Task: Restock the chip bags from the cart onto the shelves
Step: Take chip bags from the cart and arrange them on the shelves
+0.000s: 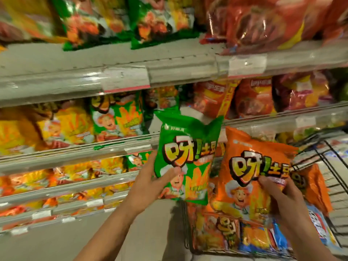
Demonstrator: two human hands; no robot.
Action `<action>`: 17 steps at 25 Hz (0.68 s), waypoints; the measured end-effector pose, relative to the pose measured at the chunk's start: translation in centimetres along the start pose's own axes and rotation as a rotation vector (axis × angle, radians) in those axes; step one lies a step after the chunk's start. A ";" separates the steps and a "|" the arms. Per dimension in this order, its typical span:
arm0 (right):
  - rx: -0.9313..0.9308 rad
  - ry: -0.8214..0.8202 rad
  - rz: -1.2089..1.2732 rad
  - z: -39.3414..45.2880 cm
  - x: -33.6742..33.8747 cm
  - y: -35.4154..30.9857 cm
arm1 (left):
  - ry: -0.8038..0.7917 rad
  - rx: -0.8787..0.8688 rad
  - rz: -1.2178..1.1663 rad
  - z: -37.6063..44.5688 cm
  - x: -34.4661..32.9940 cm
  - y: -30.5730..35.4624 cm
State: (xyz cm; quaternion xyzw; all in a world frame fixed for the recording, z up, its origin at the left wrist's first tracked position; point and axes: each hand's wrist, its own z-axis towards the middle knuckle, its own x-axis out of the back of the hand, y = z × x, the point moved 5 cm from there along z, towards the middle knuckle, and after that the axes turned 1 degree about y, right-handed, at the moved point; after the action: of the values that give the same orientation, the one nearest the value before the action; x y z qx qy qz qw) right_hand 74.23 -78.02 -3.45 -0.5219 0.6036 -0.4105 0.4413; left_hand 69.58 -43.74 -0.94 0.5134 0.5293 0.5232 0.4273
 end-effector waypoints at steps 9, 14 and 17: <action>0.066 -0.035 0.031 1.3 -4.2 -2.9 | 0.342 -0.044 -0.166 7.8 2.9 6.4; -0.023 -0.109 0.043 5.9 -2.1 -2.8 | 0.493 -0.023 -0.088 12.1 2.9 8.2; -0.054 -0.153 0.027 9.0 -1.1 -2.4 | 0.564 -0.022 -0.037 13.7 3.1 8.4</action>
State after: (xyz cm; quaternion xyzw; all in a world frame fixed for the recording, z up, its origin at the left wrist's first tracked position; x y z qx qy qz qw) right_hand 83.56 -77.50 -3.45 -0.5553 0.5858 -0.3469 0.4776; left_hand 83.60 -39.75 6.49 0.3330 0.6308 0.6431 0.2785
